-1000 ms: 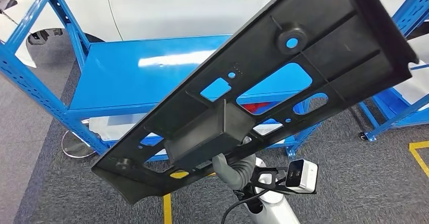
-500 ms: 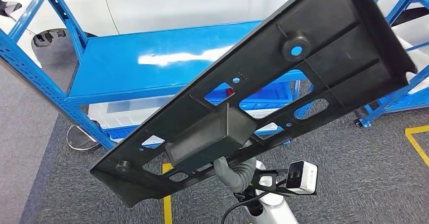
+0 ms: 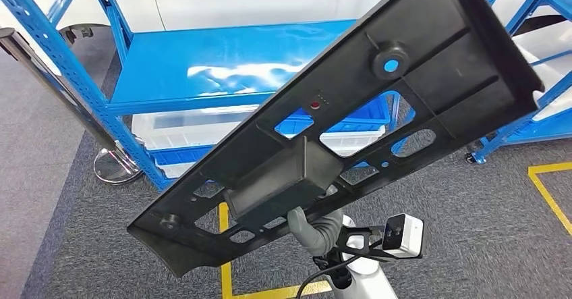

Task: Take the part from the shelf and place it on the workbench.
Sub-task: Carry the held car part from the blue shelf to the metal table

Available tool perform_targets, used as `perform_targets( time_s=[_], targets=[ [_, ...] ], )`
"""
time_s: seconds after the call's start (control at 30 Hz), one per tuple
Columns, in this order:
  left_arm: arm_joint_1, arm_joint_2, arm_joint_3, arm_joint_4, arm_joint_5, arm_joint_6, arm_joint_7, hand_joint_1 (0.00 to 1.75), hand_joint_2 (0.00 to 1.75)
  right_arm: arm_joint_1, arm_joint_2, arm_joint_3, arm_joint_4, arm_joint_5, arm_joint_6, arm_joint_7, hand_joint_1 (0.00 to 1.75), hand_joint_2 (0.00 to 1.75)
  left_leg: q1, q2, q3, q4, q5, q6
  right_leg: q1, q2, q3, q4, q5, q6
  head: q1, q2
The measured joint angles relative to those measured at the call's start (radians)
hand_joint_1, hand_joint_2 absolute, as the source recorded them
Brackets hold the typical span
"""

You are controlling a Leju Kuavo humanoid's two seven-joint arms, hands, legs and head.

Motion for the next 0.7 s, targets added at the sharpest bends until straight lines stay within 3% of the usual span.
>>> perform_targets(
  time_s=[0.03, 0.07, 0.1, 0.13, 0.2, 0.27, 0.33, 0.37, 0.43, 0.5, 0.53, 0.57, 0.6, 0.7],
  targets=[
    [0.000, 0.000, 0.000, 0.000, 0.000, -0.001, -0.001, 0.00, 1.75, 0.001, 0.000, -0.001, 0.002, 0.000, 0.001, 0.000, 1.75, 1.75, 0.000, 0.000, -0.017, 0.005, 0.010, -0.001, -0.002, 0.000, -0.002, 0.042, -0.006, 0.002, 0.000, 0.000],
    [0.001, 0.000, 0.000, 0.000, 0.000, -0.003, -0.002, 0.00, 1.75, 0.002, -0.001, -0.002, 0.004, 0.000, 0.003, 0.000, 1.75, 1.75, 0.000, 0.001, -0.035, 0.010, 0.018, -0.002, -0.003, 0.000, 0.013, 0.052, 0.009, 0.003, 0.000, 0.000],
    [0.001, -0.001, 0.000, 0.000, 0.000, -0.005, -0.004, 0.00, 1.75, 0.002, -0.001, -0.002, 0.006, 0.001, 0.004, 0.000, 1.75, 1.75, 0.000, 0.000, -0.051, 0.017, 0.025, -0.004, -0.003, 0.000, 0.045, 0.022, 0.036, 0.001, 0.000, 0.000],
    [0.001, -0.001, 0.000, 0.000, 0.000, -0.006, -0.006, 0.00, 1.75, 0.002, -0.001, -0.003, 0.007, 0.002, 0.005, 0.000, 1.75, 1.75, -0.001, 0.000, -0.066, 0.023, 0.031, -0.006, -0.003, 0.000, 0.091, -0.035, 0.062, -0.002, 0.000, 0.000],
    [0.001, -0.004, 0.001, 0.000, 0.003, -0.010, -0.008, 0.00, 1.75, 0.001, -0.001, -0.003, 0.008, 0.008, 0.004, 0.000, 1.75, 1.75, -0.002, -0.001, -0.084, 0.030, 0.042, -0.013, 0.002, 0.000, 0.188, -0.179, 0.063, -0.014, -0.001, 0.000],
    [0.001, -0.005, 0.002, 0.000, 0.004, -0.014, -0.004, 0.00, 1.75, 0.000, -0.001, -0.003, 0.010, 0.016, -0.002, 0.000, 1.75, 1.75, -0.001, -0.001, -0.090, 0.030, 0.054, -0.024, 0.009, 0.000, 0.229, -0.254, 0.045, -0.026, 0.001, 0.000],
    [0.001, -0.005, 0.002, 0.000, 0.003, -0.017, 0.002, 0.00, 1.75, 0.000, -0.001, -0.003, 0.014, 0.021, -0.008, 0.000, 1.75, 1.75, 0.001, -0.001, -0.093, 0.029, 0.064, -0.035, 0.008, -0.002, 0.223, -0.264, 0.057, -0.037, 0.005, 0.000],
    [0.001, -0.006, 0.002, 0.000, 0.003, -0.018, 0.003, 0.00, 1.75, -0.001, -0.001, -0.003, 0.017, 0.023, -0.011, 0.000, 1.75, 1.75, 0.002, -0.001, -0.099, 0.039, 0.055, -0.040, 0.005, -0.003, 0.220, -0.267, 0.064, -0.043, 0.006, 0.000],
    [0.001, -0.008, 0.003, 0.000, 0.000, -0.020, 0.003, 0.00, 1.75, -0.005, -0.001, -0.001, 0.022, 0.026, -0.020, 0.000, 1.75, 1.75, 0.004, -0.003, -0.131, 0.118, -0.008, -0.049, 0.001, -0.006, 0.210, -0.272, 0.079, -0.054, 0.003, 0.000],
    [0.001, -0.011, 0.003, 0.000, -0.002, -0.023, 0.001, 0.00, 1.75, -0.008, -0.003, 0.001, 0.028, 0.031, -0.031, 0.000, 1.75, 1.75, 0.007, -0.003, -0.179, 0.256, -0.087, -0.056, 0.002, -0.007, 0.195, -0.270, 0.090, -0.058, 0.000, 0.000],
    [0.001, -0.011, 0.003, 0.000, -0.003, -0.025, 0.000, 0.00, 1.75, -0.008, -0.005, 0.002, 0.030, 0.033, -0.036, 0.000, 1.75, 1.75, 0.009, -0.003, -0.193, 0.306, -0.105, -0.059, 0.003, -0.008, 0.188, -0.269, 0.094, -0.058, 0.001, 0.000],
    [0.001, -0.012, 0.003, 0.000, -0.003, -0.027, -0.002, 0.00, 1.75, -0.009, -0.007, 0.004, 0.032, 0.035, -0.040, 0.000, 1.75, 1.75, 0.010, -0.003, -0.190, 0.321, -0.104, -0.061, 0.003, -0.008, 0.182, -0.266, 0.097, -0.056, 0.000, 0.000],
    [0.001, -0.012, 0.003, 0.000, -0.003, -0.028, -0.002, 0.00, 1.75, -0.010, -0.008, 0.006, 0.033, 0.036, -0.043, 0.000, 1.75, 1.75, 0.011, -0.003, -0.167, 0.294, -0.084, -0.061, 0.002, -0.008, 0.177, -0.263, 0.098, -0.055, 0.000, 0.000],
    [-0.001, -0.012, 0.003, 0.000, -0.004, -0.029, -0.002, 0.00, 1.75, -0.019, -0.012, 0.014, 0.033, 0.036, -0.052, 0.000, 1.75, 1.75, 0.013, -0.004, -0.046, 0.094, -0.013, -0.059, 0.001, -0.007, 0.166, -0.251, 0.098, -0.045, 0.000, 0.000]
  ],
)
